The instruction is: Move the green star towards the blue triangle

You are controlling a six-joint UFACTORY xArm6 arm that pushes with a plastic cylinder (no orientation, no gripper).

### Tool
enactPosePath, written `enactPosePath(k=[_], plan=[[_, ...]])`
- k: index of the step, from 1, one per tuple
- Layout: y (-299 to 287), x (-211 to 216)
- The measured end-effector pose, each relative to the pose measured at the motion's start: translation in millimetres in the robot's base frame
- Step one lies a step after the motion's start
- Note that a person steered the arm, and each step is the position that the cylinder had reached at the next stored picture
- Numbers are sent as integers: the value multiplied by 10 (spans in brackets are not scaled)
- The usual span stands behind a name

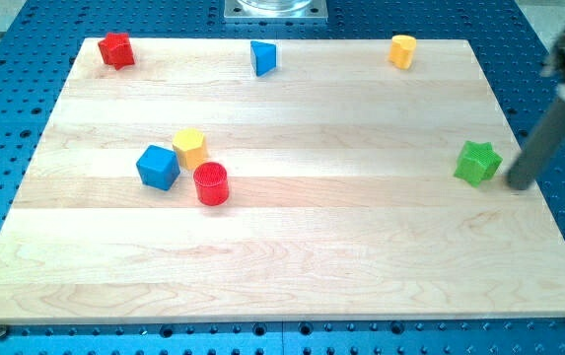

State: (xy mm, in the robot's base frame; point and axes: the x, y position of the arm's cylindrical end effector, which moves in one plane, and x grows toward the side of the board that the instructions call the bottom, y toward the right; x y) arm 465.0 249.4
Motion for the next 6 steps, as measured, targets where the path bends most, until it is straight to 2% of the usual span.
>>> enactPosePath(k=[2, 3, 4, 5, 6], plan=[[-1690, -650], [-1789, -953], [-1896, -1076], [-2791, -1228], [-2517, -1303]])
